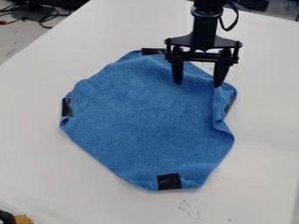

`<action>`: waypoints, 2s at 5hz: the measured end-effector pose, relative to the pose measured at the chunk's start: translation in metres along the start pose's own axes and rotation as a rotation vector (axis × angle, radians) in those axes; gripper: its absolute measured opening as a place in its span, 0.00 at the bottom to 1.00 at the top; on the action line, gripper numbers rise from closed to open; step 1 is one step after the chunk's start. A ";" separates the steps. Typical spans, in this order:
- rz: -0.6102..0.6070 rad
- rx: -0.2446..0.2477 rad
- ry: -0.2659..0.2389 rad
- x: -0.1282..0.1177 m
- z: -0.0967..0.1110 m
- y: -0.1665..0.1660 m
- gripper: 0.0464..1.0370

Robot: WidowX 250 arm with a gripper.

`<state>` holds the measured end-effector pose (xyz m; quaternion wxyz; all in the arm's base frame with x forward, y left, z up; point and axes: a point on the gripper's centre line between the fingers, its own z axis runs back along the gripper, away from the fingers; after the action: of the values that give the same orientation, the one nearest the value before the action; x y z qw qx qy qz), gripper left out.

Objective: Move the cloth to the bottom edge of the table

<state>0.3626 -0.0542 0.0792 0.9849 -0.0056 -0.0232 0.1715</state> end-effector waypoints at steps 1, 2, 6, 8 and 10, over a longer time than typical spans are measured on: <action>-0.002 0.017 0.031 -0.003 -0.014 0.002 0.96; -0.016 0.043 0.011 -0.002 -0.029 0.020 0.96; 0.022 -0.019 0.032 -0.026 -0.072 0.086 0.96; -0.029 -0.023 0.023 -0.040 -0.076 0.097 0.96; 0.045 0.033 0.077 -0.083 -0.076 0.124 0.96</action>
<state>0.2466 0.0347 -0.0024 0.9809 0.0036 0.0175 0.1937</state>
